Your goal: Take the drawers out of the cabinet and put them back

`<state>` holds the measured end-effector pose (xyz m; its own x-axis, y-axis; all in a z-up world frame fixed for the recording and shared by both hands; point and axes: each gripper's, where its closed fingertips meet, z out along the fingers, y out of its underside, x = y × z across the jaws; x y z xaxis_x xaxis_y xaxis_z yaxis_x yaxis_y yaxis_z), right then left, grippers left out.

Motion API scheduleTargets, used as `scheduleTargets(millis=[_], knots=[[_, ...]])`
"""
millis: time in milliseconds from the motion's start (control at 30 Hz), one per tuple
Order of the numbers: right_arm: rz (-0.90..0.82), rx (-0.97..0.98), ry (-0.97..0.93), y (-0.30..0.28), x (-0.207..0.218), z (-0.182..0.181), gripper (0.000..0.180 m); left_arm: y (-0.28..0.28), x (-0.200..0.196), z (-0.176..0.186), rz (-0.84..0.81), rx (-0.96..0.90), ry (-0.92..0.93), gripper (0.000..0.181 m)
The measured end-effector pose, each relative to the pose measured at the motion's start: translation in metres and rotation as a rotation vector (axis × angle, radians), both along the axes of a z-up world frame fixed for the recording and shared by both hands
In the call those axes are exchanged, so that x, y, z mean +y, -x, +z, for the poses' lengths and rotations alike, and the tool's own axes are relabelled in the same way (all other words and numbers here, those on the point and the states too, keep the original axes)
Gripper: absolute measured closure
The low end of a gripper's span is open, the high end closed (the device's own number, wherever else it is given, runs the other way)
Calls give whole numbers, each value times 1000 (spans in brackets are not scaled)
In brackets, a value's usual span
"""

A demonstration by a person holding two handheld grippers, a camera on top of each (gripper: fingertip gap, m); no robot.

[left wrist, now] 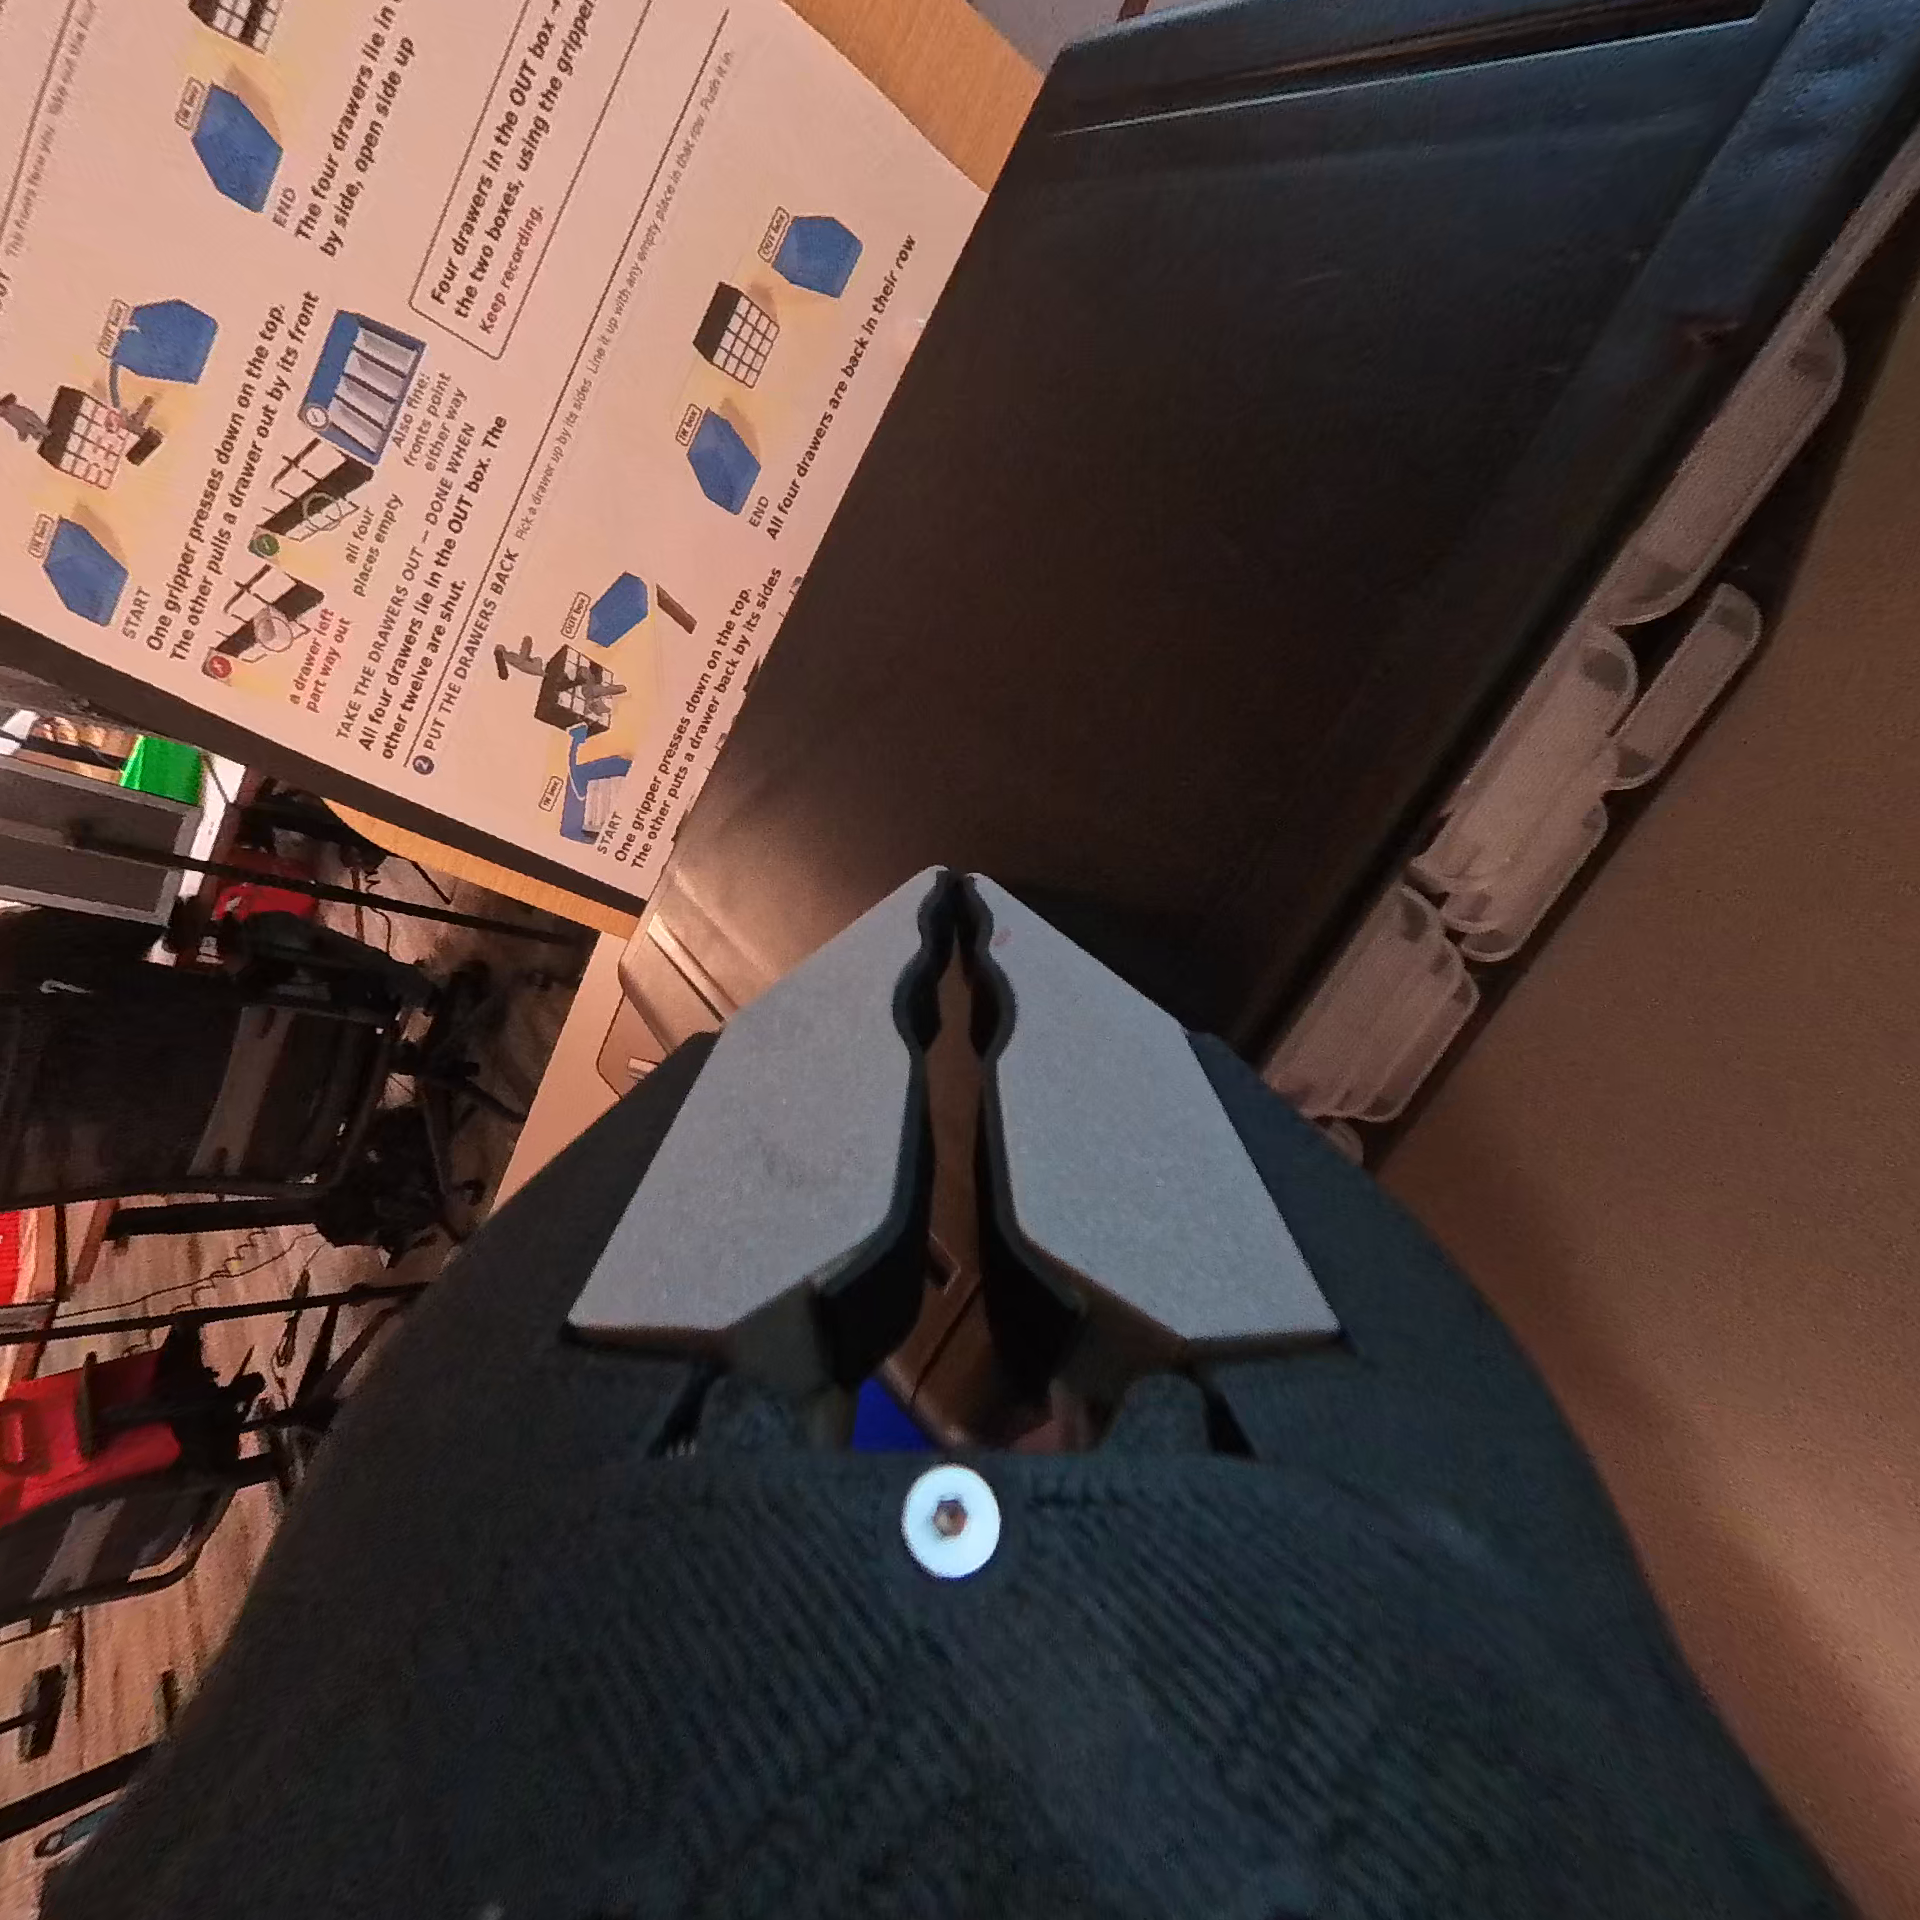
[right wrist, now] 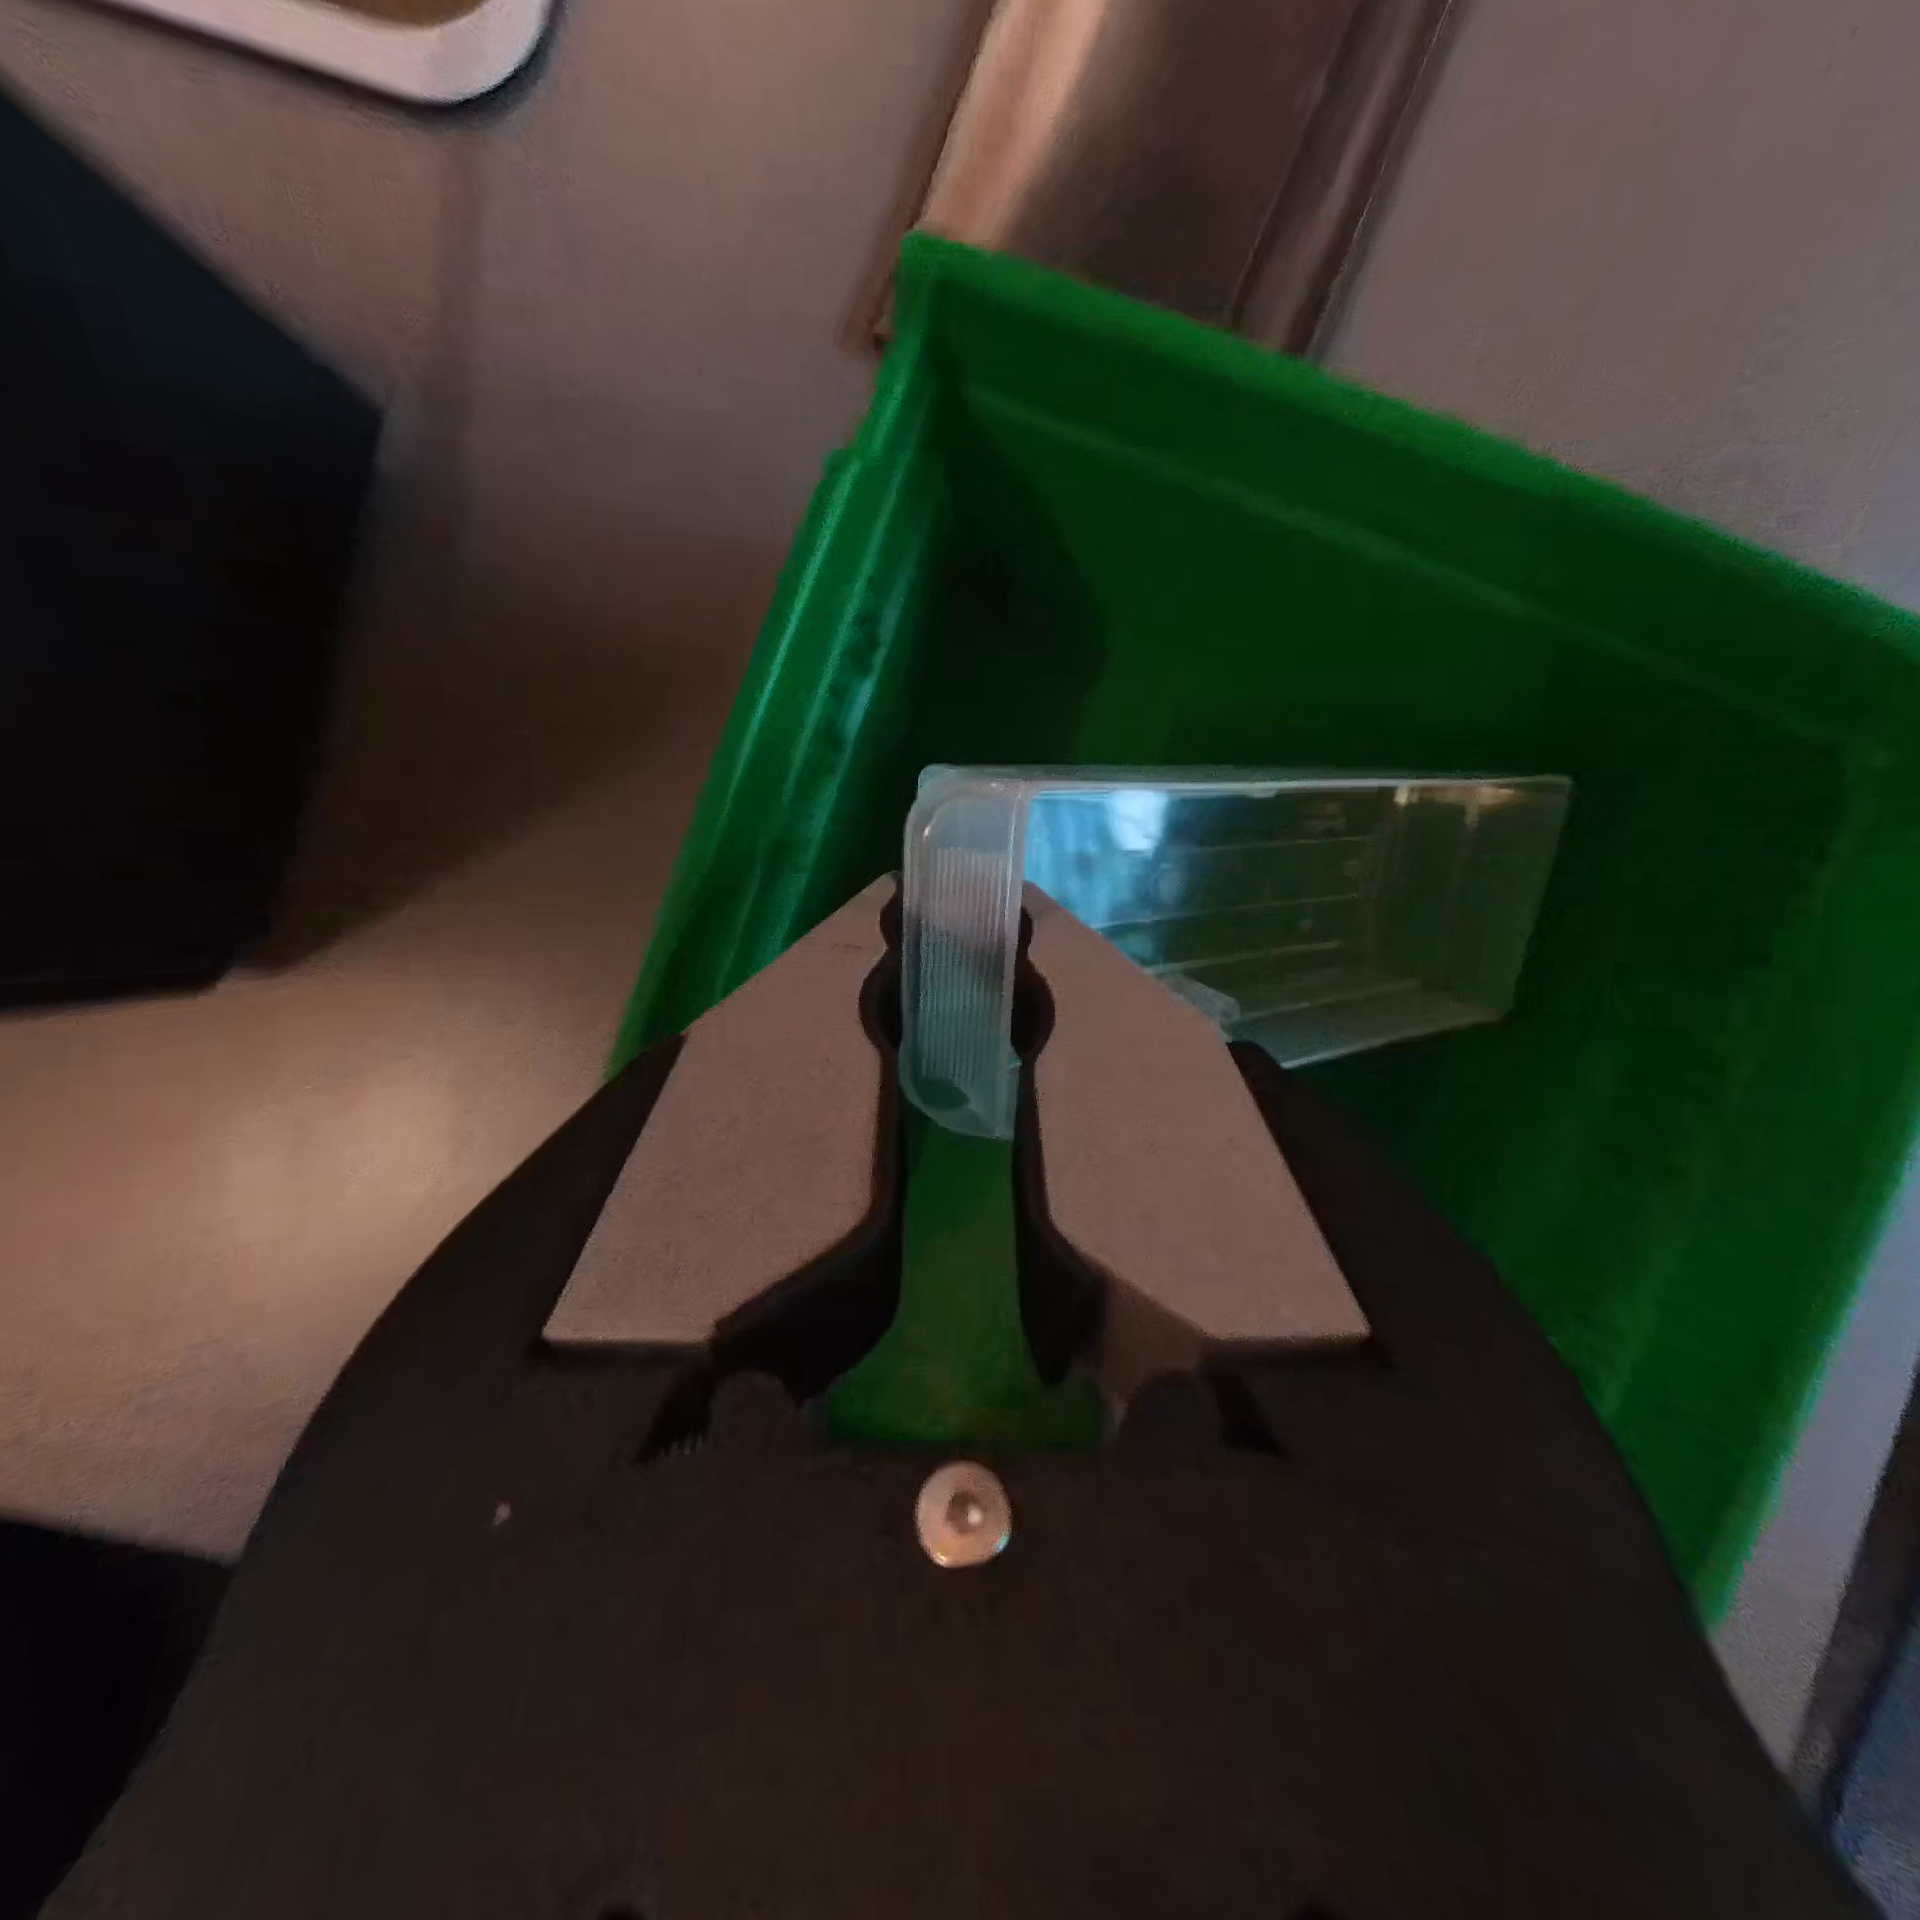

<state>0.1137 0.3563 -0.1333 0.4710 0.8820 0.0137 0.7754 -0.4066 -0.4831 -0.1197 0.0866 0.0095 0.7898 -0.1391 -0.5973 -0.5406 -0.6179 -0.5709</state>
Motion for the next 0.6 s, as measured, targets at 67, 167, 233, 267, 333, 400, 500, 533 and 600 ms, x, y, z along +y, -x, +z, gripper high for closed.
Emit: scheduleTargets(millis=[67, 167, 233, 267, 333, 400, 500, 533, 600], knots=[[-27, -14, 23, 9, 16, -13, 152, -1, 0, 0, -7, 14, -2, 181], [-46, 50, -36, 14, 29, -5, 139, -2, 0, 0, -21, 49, -6, 181], [-32, 114, -86, 13, 28, 10, 139, -2, 0, 0, -24, 63, -5, 181], [-28, 124, -101, 9, 26, 15, 136, -2, 0, 0, -25, 59, -5, 181], [-27, 122, -127, -1, 21, 25, 135, -2, 0, 0, -31, 34, -8, 181], [-1, 172, -148, -5, 8, 45, 138, -3, 0, 0, -37, 14, -11, 181], [108, 334, -155, 4, -42, 89, 144, -3, 0, 0, -37, 17, -11, 181], [161, 402, -148, 10, -67, 103, 145, -3, 0, 0, -35, 20, -8, 181], [247, 533, -103, 22, -124, 120, 143, -2, 0, 0, -32, 18, -5, 181]])
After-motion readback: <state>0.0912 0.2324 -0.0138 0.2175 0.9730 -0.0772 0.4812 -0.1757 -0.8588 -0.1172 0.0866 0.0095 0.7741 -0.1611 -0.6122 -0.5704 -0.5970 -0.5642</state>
